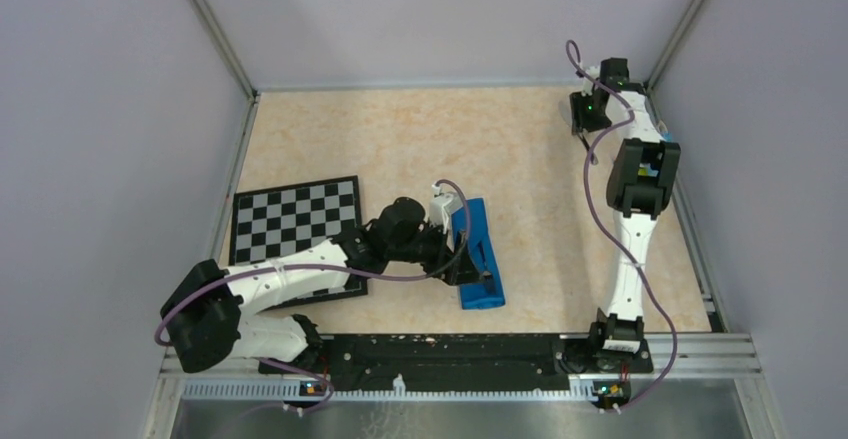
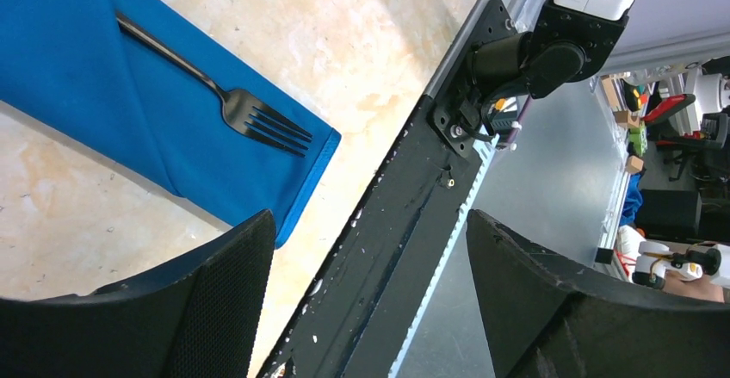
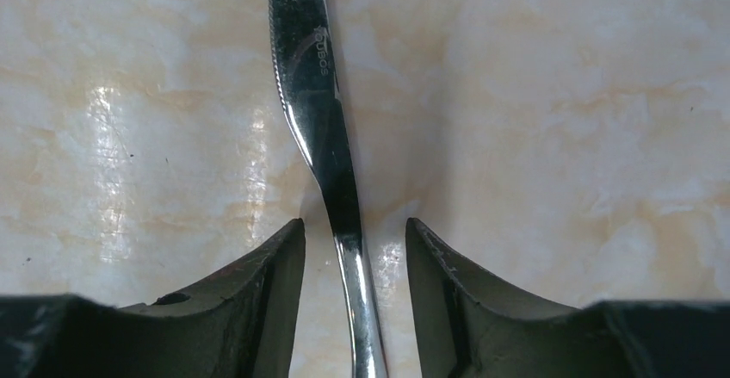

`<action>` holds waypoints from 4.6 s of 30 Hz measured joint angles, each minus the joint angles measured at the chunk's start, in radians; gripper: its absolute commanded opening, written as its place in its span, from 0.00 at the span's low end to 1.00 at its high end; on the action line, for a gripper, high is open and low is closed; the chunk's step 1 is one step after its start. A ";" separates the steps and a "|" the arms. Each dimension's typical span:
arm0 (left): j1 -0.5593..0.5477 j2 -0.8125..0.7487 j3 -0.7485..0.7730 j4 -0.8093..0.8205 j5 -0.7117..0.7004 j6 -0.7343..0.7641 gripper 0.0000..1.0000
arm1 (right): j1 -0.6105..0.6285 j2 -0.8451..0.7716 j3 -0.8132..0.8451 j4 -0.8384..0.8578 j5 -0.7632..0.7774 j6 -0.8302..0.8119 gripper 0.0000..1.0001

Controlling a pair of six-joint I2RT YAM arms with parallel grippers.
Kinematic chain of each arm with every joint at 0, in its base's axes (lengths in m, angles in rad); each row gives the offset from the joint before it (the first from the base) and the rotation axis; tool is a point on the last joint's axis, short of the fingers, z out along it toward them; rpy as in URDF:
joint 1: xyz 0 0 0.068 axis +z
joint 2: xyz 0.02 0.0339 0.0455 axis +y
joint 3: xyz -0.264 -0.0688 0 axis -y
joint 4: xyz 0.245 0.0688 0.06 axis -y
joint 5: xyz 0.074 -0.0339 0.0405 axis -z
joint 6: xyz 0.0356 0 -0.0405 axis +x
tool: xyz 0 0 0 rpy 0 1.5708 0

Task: Fold the napkin into a case and place the utensils inside
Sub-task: Move the knife to the center of the board, then pick up the knife from the center of the board, then pass from the right arm to the left

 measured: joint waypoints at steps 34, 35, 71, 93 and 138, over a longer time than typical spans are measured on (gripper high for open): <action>0.050 -0.044 0.015 -0.017 -0.038 -0.146 0.90 | 0.097 -0.672 -0.986 0.095 -0.010 0.531 0.00; 0.050 -0.029 0.015 0.004 -0.036 -0.157 0.89 | 0.097 -0.705 -1.016 0.103 -0.012 0.545 0.00; 0.043 -0.202 -0.014 0.090 -0.021 -0.083 0.90 | 0.178 -0.443 -0.714 -0.226 0.107 0.544 0.38; 0.043 -0.150 -0.058 0.121 -0.084 -0.042 0.99 | 0.183 -0.690 -0.945 -0.147 0.140 0.660 0.00; 0.256 0.353 0.314 -0.057 0.267 0.139 0.00 | 0.356 -1.553 -1.398 0.361 -0.304 0.518 0.73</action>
